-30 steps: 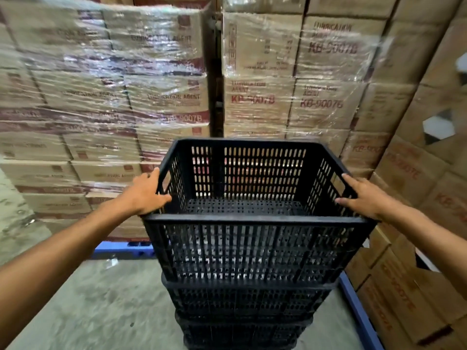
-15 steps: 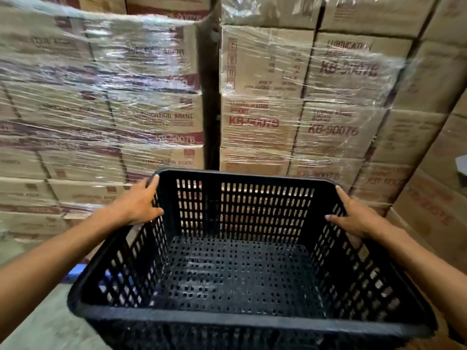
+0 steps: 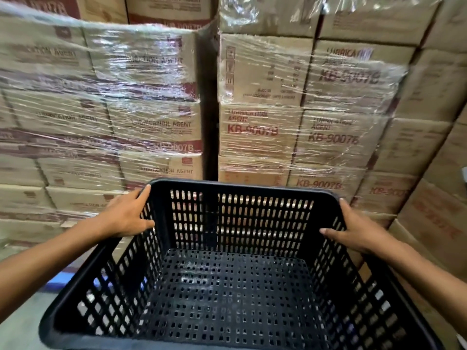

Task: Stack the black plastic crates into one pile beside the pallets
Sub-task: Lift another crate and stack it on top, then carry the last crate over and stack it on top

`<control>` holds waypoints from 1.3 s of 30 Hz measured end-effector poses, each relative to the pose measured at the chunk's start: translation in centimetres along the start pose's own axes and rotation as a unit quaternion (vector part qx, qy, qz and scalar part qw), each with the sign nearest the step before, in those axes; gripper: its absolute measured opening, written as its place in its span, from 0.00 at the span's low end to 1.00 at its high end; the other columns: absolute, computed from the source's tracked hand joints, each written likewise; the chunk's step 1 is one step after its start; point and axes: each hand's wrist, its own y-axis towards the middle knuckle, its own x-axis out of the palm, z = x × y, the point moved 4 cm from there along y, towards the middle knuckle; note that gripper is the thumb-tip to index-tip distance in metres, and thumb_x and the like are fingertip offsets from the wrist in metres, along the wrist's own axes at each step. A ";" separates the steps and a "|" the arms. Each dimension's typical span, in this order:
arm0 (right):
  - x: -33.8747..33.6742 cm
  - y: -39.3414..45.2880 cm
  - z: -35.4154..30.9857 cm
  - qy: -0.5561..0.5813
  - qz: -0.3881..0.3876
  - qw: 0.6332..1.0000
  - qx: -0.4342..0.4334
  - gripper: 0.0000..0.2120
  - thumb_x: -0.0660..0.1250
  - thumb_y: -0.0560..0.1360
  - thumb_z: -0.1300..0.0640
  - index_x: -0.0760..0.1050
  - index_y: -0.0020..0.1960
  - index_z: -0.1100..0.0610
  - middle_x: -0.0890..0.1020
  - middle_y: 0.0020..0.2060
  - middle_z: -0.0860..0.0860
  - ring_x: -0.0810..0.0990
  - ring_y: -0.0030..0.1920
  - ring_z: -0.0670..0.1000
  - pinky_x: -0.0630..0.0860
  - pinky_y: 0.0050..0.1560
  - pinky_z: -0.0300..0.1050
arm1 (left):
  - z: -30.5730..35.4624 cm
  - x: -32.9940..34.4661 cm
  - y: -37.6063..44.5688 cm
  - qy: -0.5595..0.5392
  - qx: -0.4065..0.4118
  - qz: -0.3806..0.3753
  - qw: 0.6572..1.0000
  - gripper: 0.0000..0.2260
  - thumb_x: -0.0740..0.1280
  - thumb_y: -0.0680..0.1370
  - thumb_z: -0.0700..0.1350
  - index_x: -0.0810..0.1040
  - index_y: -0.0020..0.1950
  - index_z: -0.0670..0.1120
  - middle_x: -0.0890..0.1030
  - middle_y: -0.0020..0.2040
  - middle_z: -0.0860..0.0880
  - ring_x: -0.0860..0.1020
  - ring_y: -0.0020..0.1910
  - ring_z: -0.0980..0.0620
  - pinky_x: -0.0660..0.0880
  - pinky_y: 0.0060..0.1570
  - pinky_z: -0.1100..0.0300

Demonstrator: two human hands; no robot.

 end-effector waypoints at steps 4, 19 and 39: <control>-1.4 2.3 -0.7 -0.024 -0.002 1.000 -0.014 0.47 0.63 0.69 0.34 0.45 0.77 0.54 0.59 0.75 0.56 0.61 0.73 0.57 0.65 0.70 0.52 | 0.4 -0.8 2.4 0.026 -0.004 -0.017 1.000 0.43 0.63 0.73 0.58 0.40 0.77 0.45 0.52 0.78 0.42 0.54 0.76 0.43 0.57 0.74 0.50; -1.3 5.2 -3.7 -0.140 0.050 0.986 -0.072 0.40 0.55 0.69 0.29 0.61 0.70 0.57 0.71 0.66 0.55 0.73 0.63 0.56 0.73 0.58 0.49 | 1.7 -0.3 5.9 0.016 0.015 0.006 1.000 0.40 0.69 0.69 0.53 0.53 0.73 0.40 0.66 0.69 0.39 0.67 0.67 0.42 0.68 0.66 0.51; 1.4 -13.7 -40.9 -0.115 0.118 0.888 -0.429 0.27 0.55 0.75 0.37 0.74 0.59 0.57 0.80 0.56 0.59 0.76 0.59 0.59 0.71 0.57 0.51 | -15.9 -4.5 -26.6 -0.082 -0.151 0.095 0.981 0.32 0.58 0.72 0.62 0.64 0.72 0.47 0.70 0.71 0.43 0.69 0.70 0.44 0.67 0.67 0.53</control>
